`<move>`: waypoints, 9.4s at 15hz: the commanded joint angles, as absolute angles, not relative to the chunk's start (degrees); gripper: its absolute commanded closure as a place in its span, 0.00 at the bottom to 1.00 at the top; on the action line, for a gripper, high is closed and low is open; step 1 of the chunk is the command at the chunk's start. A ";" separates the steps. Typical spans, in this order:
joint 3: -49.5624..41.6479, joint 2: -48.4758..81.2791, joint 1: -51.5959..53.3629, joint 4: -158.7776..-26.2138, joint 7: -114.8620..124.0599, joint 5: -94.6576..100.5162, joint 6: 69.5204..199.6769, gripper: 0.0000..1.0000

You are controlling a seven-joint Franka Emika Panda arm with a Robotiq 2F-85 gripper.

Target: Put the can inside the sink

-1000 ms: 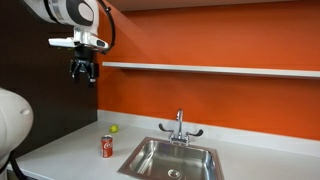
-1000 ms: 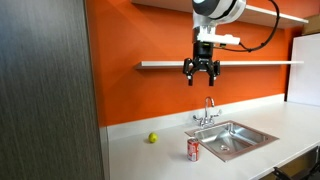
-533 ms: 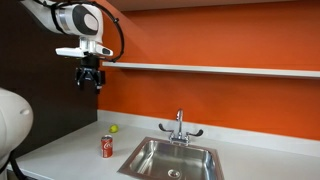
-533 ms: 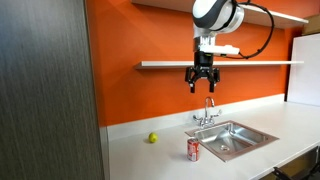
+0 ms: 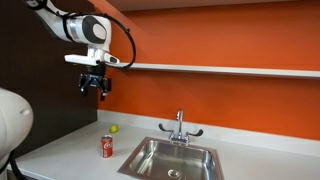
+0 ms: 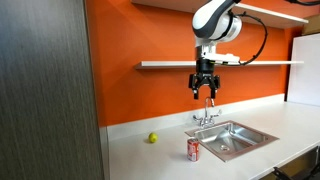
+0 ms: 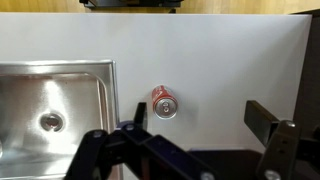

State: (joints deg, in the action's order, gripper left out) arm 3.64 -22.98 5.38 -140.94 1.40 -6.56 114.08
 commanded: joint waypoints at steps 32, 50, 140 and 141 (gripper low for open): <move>3.91 6.36 5.19 -140.63 0.61 -6.04 141.01 0.00; 3.59 15.37 5.84 -135.08 2.09 -2.43 143.19 0.00; -4.78 38.15 -13.85 -118.40 8.36 -16.92 153.10 0.62; -4.69 38.80 -13.94 -117.83 8.40 -16.92 153.07 0.62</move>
